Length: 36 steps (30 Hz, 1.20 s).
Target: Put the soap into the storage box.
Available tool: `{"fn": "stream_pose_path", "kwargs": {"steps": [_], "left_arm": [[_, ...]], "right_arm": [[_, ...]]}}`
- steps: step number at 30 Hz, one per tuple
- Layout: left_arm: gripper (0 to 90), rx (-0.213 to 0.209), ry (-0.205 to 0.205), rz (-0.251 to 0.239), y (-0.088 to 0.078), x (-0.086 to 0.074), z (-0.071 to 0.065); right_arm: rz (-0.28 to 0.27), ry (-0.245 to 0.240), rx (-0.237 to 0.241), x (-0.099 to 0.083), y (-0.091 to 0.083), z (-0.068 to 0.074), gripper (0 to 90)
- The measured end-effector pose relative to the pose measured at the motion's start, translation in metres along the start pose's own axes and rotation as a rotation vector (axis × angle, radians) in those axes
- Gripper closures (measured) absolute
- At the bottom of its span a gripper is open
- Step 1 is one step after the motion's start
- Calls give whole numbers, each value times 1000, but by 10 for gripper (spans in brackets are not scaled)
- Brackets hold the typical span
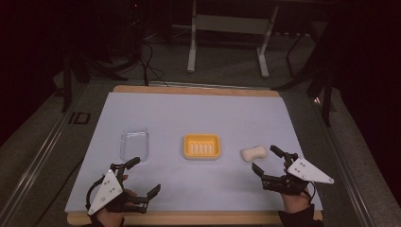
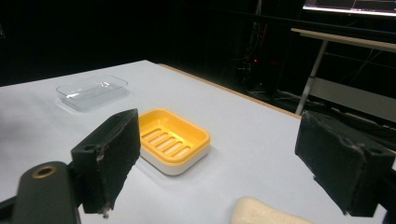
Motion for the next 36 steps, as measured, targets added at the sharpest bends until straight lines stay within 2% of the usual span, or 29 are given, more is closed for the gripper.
{"fn": "stream_pose_path", "kwargs": {"steps": [4,6,9,12,14,17,18,22,25,27,28,32,34,36], "left_arm": [[11,2,-6,-2,-1,0,1],[12,6,-3,2,-1,0,1],[11,3,5,28,0,-4,1],[12,-3,-3,26,1,-4,0],[11,-6,-5,28,1,-5,0],[12,-9,-10,32,1,-5,0],[11,-10,-10,33,1,-5,0],[11,-10,-8,31,1,-5,-1],[11,-11,-12,35,1,-6,-1],[12,-10,-12,37,2,-6,-1],[11,-11,-12,37,2,-6,-1],[12,-15,-3,49,2,-8,-1],[11,-15,-3,53,2,-9,0],[11,-16,-5,54,2,-9,0]], "right_arm": [[23,-15,12,-1,1,2,147],[39,-9,48,-3,2,7,153],[66,-24,65,-5,5,10,153],[30,-10,115,1,4,14,152],[40,-8,128,2,4,14,152],[73,40,175,2,5,15,153],[99,53,200,1,6,15,153],[156,63,266,3,4,11,152],[188,14,300,5,0,8,152],[224,-32,320,5,-1,5,151],[247,-39,335,4,-2,4,148],[381,-132,361,-4,-4,1,127],[438,-125,401,-9,-4,3,129],[512,-144,429,-17,-4,4,130]]}}
Point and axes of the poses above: each handheld gripper's, and its own axes: y roughly forward along the jaws, x roughly out of its top, z roughly to its left, the point moved 9 cm from there along y, roughly forward along the jaws, and after that the axes turned 10 degrees about -z, right-handed, at the moved point
